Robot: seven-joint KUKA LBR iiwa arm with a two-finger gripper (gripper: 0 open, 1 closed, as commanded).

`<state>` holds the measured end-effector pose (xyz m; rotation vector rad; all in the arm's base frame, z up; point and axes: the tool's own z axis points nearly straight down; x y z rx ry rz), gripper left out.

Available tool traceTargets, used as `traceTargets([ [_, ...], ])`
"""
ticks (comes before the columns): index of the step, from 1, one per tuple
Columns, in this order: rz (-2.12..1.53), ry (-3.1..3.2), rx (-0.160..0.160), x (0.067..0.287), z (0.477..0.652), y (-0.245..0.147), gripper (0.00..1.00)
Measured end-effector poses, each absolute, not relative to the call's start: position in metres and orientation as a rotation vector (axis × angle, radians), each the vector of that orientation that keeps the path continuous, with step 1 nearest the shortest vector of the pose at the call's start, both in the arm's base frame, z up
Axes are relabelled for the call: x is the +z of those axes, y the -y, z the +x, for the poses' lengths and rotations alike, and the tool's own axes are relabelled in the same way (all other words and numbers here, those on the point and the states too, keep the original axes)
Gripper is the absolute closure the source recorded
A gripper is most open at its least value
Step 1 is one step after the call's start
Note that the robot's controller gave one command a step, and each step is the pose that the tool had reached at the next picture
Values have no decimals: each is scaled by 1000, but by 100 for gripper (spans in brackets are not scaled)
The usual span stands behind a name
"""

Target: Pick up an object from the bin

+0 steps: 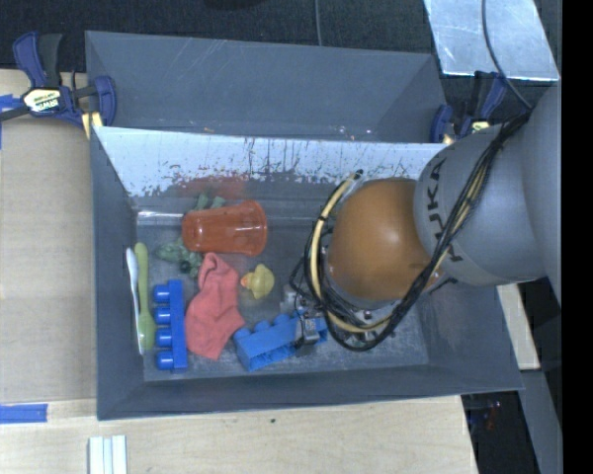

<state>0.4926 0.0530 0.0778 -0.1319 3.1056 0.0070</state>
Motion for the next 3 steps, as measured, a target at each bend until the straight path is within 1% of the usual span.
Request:
traceTargets([
  [1, -132, -3106, 7, 78, 493, -53, 100],
  [2, -256, -3102, 4, 122, 498, -54, 100],
  [3, -235, -3105, 4, 197, 506, -54, 100],
])
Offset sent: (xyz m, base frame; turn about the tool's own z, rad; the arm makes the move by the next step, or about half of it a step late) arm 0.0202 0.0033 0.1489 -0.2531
